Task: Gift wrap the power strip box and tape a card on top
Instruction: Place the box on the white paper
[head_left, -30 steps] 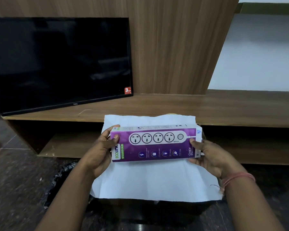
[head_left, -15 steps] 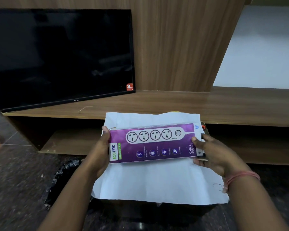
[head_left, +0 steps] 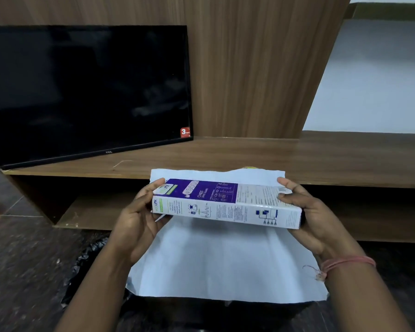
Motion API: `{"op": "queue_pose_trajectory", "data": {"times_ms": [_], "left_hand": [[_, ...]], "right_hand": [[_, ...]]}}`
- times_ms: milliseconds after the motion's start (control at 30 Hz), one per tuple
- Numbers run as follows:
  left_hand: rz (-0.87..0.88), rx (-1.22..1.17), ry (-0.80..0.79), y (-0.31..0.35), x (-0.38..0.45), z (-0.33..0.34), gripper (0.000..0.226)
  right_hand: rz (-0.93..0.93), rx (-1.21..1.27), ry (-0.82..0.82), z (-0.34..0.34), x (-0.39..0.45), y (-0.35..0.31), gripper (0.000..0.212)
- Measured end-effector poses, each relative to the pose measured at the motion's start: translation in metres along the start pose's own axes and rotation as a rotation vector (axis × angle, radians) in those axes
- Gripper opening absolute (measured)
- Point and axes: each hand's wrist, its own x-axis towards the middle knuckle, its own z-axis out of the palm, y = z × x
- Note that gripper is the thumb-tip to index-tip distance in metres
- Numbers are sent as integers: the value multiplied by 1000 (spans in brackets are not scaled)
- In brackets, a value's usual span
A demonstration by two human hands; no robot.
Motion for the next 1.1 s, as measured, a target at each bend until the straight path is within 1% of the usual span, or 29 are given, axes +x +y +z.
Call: {"op": "queue_pose_trajectory", "data": {"times_ms": [67,100,167,233,300,333,433,533,700,833,967,1100], "left_hand": [[-15,-72,15,2,2,-4,51],[-27,-100,22,2,3,-6,56],[-62,-98,36,2,3,-5,60],[-105,-61,50,3,2,-4,61],[-155,-8,69,2,2,-5,61],[-180,51,94,2,2,-5,57],[-240,354,195,-6,0,-6,32],[-267,524,238,-16,-7,-7,23],[-245,554,336,-16,-9,-4,20],[-349,592,331,-25,-15,-1,18],[-376,695,365,-31,-16,3,19],[-361,833,359,-35,-20,9,21]], "right_hand": [[-35,1,-61,-4,-1,-2,67],[-50,-11,-91,-4,-2,-2,70],[-65,-75,-94,-5,-2,-3,66],[-46,-165,-49,-9,0,0,57],[15,-257,16,-13,2,4,51],[57,-306,46,-15,1,7,49],[156,-426,113,-17,-6,15,43],[175,-469,152,-14,-13,18,41],[230,-527,179,-9,-19,27,36],[258,-583,248,-11,-24,29,32],[309,-706,289,-15,-27,34,29],[378,-721,303,-21,-26,36,28]]}}
